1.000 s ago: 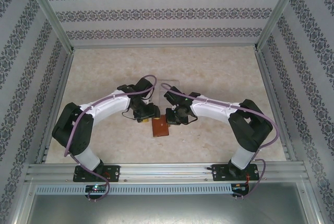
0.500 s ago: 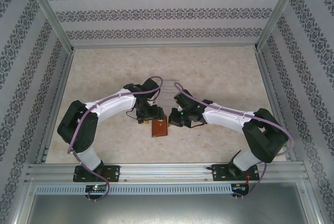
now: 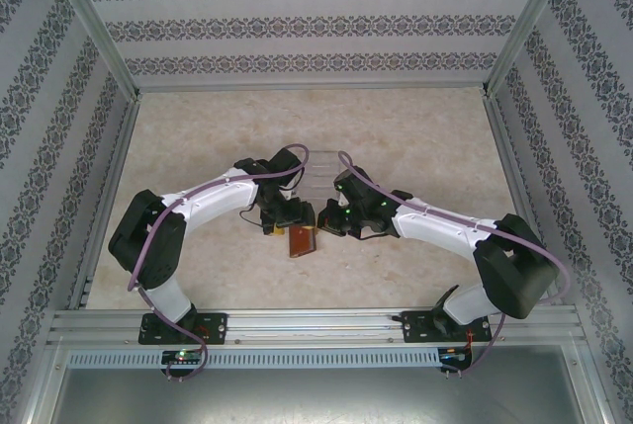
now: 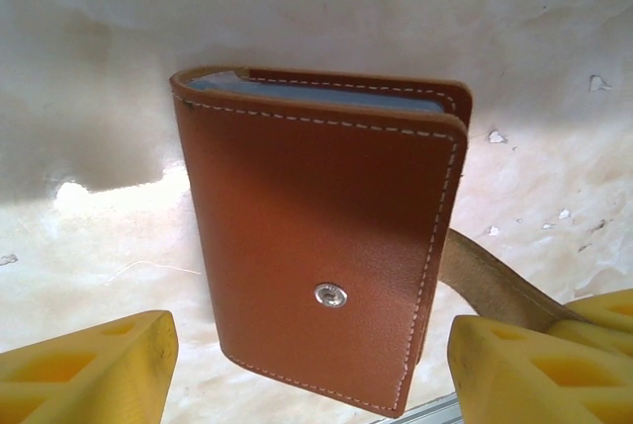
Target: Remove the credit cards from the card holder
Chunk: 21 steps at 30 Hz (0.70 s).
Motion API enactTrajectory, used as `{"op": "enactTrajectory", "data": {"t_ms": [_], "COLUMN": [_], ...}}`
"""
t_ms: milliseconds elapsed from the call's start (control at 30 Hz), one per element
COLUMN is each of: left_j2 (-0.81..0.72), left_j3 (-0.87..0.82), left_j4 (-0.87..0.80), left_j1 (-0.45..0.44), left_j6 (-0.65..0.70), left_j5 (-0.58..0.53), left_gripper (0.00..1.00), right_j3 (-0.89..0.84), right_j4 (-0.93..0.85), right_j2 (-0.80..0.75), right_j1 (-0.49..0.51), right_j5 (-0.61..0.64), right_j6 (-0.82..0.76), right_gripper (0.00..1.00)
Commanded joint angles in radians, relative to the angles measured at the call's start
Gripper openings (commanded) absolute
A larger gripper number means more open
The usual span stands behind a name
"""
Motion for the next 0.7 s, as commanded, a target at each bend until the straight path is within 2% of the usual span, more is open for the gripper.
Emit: {"op": "enactTrajectory", "data": {"t_ms": [0, 167, 667], "left_j2": [-0.018, 0.008, 0.026], "left_j3": [-0.012, -0.013, -0.03], "left_j4": [0.015, 0.013, -0.007], "left_j1": [-0.011, -0.012, -0.012], "left_j6": [-0.017, -0.012, -0.009], "left_j5": [0.014, 0.014, -0.014], "left_gripper": [0.74, 0.77, 0.75], "right_j3": [-0.01, -0.009, -0.013], "right_j4": [0.019, 0.015, 0.013], "right_j2": [-0.023, -0.031, -0.033], "right_j1": [-0.008, -0.009, -0.009], "right_j5": [-0.014, -0.012, -0.012], "right_j6": [0.012, 0.01, 0.015], "right_gripper": [0.0, 0.0, 0.0]}}
